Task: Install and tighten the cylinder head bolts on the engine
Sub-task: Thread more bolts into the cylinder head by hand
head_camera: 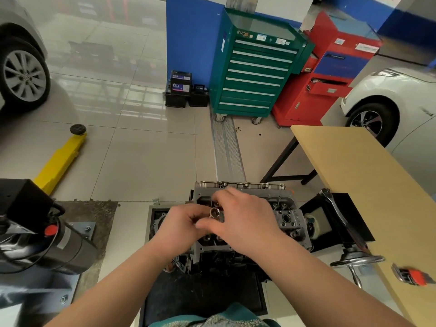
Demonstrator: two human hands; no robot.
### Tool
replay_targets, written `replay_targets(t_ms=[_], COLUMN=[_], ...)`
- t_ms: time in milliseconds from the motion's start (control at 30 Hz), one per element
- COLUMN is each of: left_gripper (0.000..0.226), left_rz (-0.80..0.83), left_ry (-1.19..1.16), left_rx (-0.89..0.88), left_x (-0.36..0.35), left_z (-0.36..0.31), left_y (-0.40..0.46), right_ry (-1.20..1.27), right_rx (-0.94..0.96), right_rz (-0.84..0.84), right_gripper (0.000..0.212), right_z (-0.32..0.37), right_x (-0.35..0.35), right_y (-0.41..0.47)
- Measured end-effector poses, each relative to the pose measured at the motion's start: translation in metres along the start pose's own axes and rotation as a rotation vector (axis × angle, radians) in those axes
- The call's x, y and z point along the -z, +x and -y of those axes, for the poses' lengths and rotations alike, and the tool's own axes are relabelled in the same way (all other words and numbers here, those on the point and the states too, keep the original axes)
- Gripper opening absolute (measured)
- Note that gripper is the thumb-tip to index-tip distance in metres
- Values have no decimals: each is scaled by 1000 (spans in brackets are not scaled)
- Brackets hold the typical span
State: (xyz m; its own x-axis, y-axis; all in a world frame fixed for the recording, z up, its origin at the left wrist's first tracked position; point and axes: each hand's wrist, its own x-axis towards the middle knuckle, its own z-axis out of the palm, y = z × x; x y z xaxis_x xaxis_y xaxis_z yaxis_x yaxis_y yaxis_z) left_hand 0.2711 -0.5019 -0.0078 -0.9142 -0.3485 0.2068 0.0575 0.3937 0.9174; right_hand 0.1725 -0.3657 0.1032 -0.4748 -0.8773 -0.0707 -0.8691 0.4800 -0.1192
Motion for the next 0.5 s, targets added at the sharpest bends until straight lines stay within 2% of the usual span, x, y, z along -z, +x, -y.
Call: replay_targets(t_ms=[100, 167, 200, 267, 367, 433, 500], left_gripper=[23, 24, 26, 29, 16, 13, 32], left_rz=[97, 142, 130, 55, -50, -18, 60], left_ry=[-59, -106, -112, -59, 42, 6, -88], left_rx=[26, 55, 56, 39, -1, 61, 87], left_x=[5, 6, 5, 1, -2, 2, 7], left_z=[2, 4, 3, -2, 1, 7, 11], left_y=[-1, -2, -4, -6, -6, -4, -5], right_ry=[115, 143, 119, -5, -61, 18, 50], right_rx=[152, 110, 56, -55, -69, 55, 173], right_rz=[94, 124, 102, 46, 18, 38, 73], right_gripper=[36, 28, 28, 47, 62, 54, 37], right_z=[-7, -8, -5, 0, 5, 3, -1], right_x=[3, 2, 0, -2, -2, -1, 0], right_y=[-3, -2, -1, 1, 0, -3, -4])
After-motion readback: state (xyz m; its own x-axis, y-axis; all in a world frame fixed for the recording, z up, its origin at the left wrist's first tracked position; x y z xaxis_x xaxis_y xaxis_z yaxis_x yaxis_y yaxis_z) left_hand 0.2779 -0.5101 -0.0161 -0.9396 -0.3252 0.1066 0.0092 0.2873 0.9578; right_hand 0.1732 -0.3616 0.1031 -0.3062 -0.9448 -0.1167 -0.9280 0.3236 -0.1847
